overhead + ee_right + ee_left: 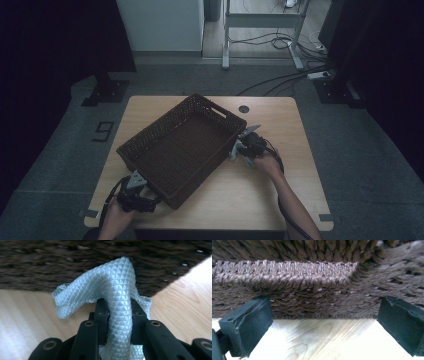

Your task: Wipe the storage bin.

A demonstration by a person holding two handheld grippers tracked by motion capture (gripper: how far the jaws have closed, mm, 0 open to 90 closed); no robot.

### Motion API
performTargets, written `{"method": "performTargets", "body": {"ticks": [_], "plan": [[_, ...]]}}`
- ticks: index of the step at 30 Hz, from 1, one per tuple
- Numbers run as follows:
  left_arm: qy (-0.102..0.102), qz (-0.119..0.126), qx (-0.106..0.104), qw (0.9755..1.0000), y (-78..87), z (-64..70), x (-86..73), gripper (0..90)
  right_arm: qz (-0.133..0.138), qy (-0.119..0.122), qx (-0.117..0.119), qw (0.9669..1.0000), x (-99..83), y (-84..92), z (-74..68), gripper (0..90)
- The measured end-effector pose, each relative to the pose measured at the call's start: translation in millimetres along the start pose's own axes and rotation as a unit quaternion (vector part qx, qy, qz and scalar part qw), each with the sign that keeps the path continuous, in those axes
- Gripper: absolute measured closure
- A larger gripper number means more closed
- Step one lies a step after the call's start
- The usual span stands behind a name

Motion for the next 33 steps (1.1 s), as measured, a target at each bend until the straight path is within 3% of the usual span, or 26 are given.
{"method": "performTargets", "body": {"ticks": [14,33], "plan": [[0.000,0.000,0.001,1.0000,0.1,0.0,0.0,0.0,-0.002,0.024,0.020,0.9995,2.9,1.0,-27.0,72.2],[0.001,0.001,0.002,1.0000,-0.1,0.3,0.2,0.0,-0.002,0.037,0.037,0.9986,4.6,0.9,-57.4,72.1]]}}
Point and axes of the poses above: each handheld gripper's, and its own axes: y roughly backward along the jaws, x roughly out of its top, z roughly to its right, the point moved 7 cm from there along -y, roughly forward along the jaws, and after that the axes turned 1 degree about z, right-handed, at the moved point
